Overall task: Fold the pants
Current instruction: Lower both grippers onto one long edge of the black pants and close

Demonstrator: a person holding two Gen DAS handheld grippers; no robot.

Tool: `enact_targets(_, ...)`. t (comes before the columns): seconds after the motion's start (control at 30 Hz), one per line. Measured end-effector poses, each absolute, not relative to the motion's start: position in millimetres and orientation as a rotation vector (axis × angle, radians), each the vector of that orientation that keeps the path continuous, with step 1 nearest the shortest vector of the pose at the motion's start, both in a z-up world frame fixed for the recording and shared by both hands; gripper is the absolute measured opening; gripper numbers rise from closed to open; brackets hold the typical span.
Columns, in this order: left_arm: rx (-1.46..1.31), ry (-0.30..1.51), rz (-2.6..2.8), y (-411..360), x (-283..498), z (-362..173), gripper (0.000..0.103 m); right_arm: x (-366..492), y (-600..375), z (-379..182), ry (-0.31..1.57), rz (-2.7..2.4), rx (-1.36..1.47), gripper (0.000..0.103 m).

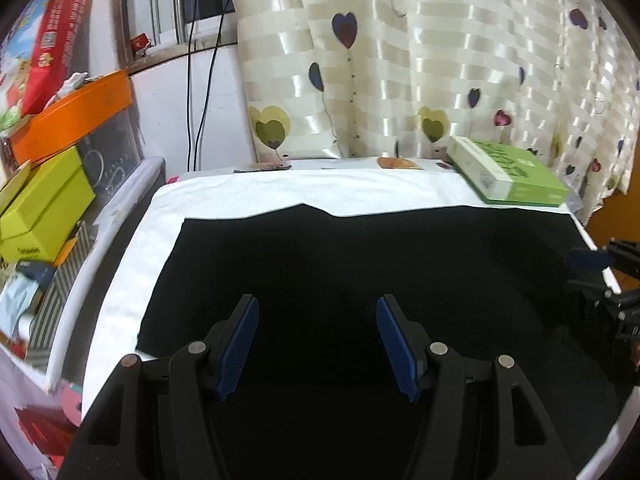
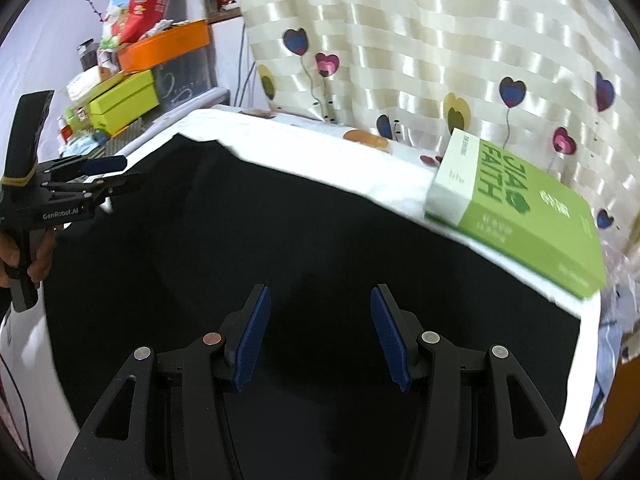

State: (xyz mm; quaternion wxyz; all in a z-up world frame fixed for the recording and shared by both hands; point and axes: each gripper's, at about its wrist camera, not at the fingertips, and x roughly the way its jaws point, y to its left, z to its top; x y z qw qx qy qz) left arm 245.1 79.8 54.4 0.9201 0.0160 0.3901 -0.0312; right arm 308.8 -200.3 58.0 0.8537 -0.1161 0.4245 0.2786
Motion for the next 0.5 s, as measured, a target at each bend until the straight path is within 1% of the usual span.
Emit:
enact_targets(0.2, 0.059, 0.833, -0.043, 83.8, 292.7, 42.2, 0.064, 356.1, -179.6, 43.3, 0.928, 0.631, -0.286, 0.053)
enact_targets(0.5, 0.055, 0.903, 0.009, 93.4, 347.8, 18.4, 0.064, 396.5, -158.2, 17.8, 0.985, 0.668, -0.339, 0.053)
